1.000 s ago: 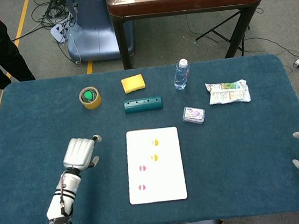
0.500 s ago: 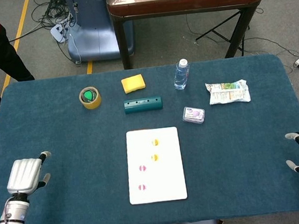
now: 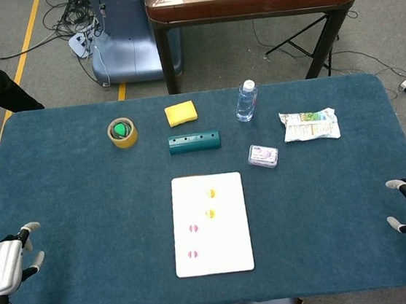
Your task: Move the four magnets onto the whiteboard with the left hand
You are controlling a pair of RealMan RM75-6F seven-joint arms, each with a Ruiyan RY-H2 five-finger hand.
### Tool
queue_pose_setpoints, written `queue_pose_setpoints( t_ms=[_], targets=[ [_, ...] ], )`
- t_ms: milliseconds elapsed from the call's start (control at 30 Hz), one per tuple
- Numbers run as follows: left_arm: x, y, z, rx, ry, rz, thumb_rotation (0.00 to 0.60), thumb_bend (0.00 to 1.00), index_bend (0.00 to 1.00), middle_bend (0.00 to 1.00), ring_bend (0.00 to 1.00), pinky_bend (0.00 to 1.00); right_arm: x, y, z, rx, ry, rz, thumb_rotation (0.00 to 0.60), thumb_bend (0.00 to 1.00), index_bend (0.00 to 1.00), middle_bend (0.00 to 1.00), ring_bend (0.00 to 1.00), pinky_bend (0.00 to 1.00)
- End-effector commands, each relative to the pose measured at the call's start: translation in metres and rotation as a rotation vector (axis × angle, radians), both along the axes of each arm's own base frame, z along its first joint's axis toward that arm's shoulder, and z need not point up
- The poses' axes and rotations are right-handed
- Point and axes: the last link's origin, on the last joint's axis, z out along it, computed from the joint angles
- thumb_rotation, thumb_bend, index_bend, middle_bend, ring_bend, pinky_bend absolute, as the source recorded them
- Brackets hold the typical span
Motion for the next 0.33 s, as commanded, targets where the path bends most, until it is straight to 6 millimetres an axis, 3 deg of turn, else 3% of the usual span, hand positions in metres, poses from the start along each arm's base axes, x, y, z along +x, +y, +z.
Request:
queue_pose_setpoints(
  t_ms=[33,333],
  targets=[
    [-0.0069,-0.0062,0.0032,0.007,0.012,0.009,0.600,0.30,0.37,0.57,0.55,0.72,0.0000,0.0003,0.0006,-0.002,-0.002,0.000,0.600,0.13,0.29,0.32,0.37,0.60],
    [-0.0122,-0.0021,-0.0048,-0.006,0.013,0.024,0.600,0.30,0.37,0.57,0.55,0.72,-0.0023,-0.0024,-0.0003,0.013,0.003,-0.008,0.600,0.13,0.29,0.32,0.37,0.60]
  ],
)
